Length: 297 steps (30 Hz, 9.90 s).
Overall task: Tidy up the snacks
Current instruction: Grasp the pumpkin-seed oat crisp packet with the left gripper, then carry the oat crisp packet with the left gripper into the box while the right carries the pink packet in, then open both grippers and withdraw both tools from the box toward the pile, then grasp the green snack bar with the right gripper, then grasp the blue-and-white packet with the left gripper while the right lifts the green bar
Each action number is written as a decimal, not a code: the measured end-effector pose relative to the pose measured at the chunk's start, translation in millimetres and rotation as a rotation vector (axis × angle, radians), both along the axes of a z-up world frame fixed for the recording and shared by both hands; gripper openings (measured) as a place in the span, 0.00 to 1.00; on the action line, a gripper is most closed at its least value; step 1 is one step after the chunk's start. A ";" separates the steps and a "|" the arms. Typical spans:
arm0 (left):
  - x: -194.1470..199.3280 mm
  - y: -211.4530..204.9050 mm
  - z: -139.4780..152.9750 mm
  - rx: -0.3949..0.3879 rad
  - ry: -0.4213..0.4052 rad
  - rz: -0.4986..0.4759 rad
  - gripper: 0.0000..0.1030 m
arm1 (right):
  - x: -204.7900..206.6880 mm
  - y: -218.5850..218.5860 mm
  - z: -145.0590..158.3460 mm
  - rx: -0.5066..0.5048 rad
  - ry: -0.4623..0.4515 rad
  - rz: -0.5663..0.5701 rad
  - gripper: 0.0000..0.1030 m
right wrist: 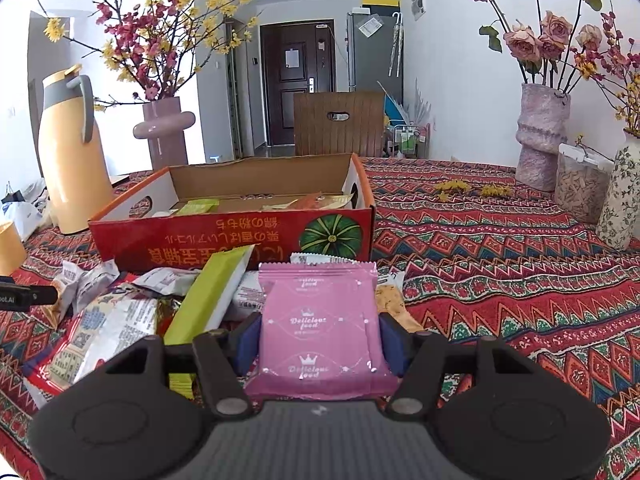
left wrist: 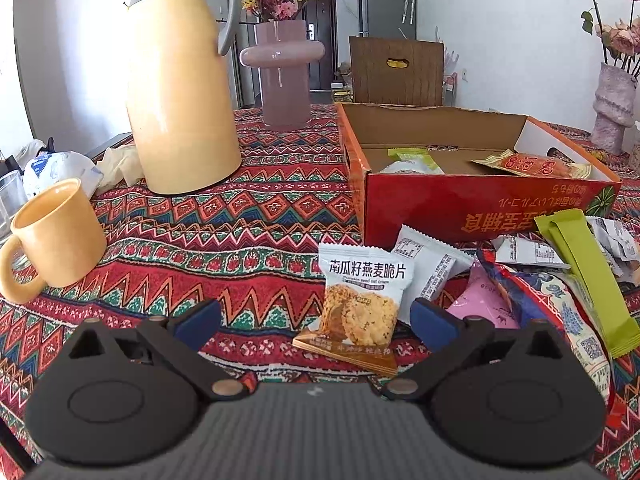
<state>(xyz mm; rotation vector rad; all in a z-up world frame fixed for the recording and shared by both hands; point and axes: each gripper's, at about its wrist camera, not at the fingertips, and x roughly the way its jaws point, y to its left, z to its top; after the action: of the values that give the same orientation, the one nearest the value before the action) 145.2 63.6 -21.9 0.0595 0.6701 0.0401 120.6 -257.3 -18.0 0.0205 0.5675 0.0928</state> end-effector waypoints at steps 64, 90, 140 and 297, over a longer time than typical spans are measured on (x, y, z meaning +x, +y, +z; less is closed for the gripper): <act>76.4 -65.7 71.5 -0.089 -0.211 -0.133 0.40 | 110.4 52.0 54.2 0.042 -0.182 0.163 0.59; 123.1 -59.0 34.8 -0.130 -0.167 -0.074 0.40 | 164.0 72.8 17.1 0.062 -0.094 0.170 0.59; 37.8 -57.2 85.7 -0.093 -0.315 0.018 1.00 | 86.5 62.2 68.1 0.120 -0.291 0.155 1.00; -19.5 -157.6 -5.0 0.086 0.086 -0.040 0.56 | -31.7 -25.4 -32.6 0.290 -0.051 0.160 0.17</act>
<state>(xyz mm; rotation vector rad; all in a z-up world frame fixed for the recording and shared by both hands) 125.7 -94.0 -26.9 0.1578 0.7532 0.0281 88.8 -282.7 -50.5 0.2546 0.5003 0.3303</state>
